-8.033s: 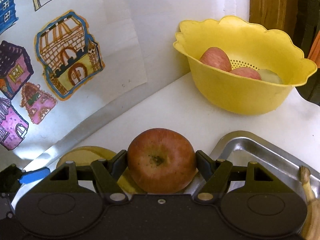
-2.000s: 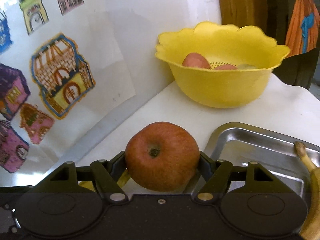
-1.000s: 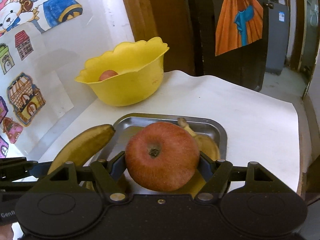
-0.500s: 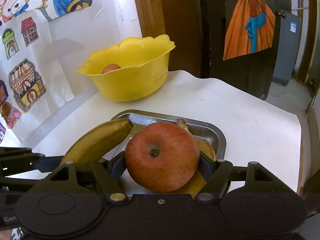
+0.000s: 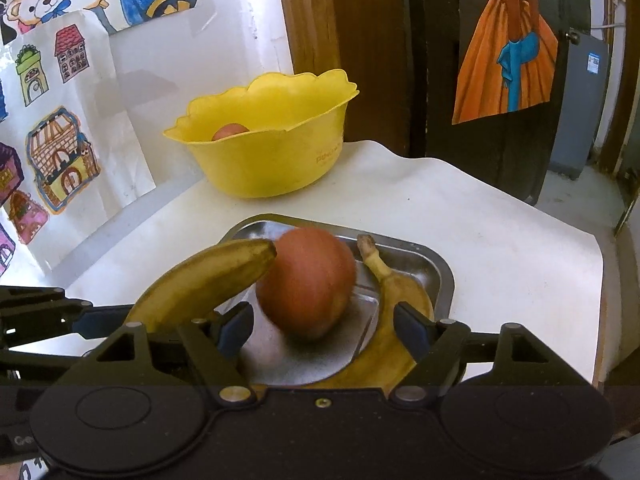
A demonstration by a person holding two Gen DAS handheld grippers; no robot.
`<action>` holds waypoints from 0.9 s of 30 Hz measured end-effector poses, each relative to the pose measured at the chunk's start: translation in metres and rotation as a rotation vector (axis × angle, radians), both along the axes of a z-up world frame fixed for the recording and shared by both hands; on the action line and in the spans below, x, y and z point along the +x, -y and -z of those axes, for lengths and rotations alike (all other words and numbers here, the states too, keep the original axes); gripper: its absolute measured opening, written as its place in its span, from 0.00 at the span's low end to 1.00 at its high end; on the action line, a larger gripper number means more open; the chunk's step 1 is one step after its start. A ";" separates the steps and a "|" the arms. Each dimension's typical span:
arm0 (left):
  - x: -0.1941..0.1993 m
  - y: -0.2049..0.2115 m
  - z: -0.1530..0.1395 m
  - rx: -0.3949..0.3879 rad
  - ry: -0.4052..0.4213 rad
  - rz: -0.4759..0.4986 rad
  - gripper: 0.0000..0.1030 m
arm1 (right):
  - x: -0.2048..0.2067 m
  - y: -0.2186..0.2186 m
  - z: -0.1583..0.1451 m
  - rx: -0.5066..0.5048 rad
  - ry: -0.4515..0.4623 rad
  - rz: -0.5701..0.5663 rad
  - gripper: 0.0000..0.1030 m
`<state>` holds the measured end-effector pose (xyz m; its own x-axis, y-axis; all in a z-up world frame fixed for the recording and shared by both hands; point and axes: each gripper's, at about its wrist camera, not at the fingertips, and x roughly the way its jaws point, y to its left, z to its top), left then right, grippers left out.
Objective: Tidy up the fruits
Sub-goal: 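Carry the banana and red apple in both tools over the steel tray, then open both tools to release the apple and banana onto the tray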
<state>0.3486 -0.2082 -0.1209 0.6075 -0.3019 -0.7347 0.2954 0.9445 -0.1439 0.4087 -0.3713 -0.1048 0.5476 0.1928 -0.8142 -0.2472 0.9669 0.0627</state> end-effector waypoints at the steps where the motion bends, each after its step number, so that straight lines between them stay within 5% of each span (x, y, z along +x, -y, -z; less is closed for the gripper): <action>1: -0.001 0.000 0.000 -0.001 -0.001 -0.001 0.37 | -0.001 0.001 -0.001 -0.001 0.001 -0.002 0.78; 15: -0.012 0.008 0.000 0.014 0.014 -0.017 0.45 | -0.020 0.014 -0.010 0.008 0.019 0.012 0.89; 27: -0.031 0.007 -0.016 0.013 0.058 -0.075 0.69 | -0.034 0.029 -0.025 0.014 0.055 0.037 0.90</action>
<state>0.3171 -0.2153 -0.1051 0.6700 -0.2442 -0.7011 0.2312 0.9660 -0.1156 0.3744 -0.4002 -0.0803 0.5983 0.1833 -0.7800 -0.2150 0.9745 0.0641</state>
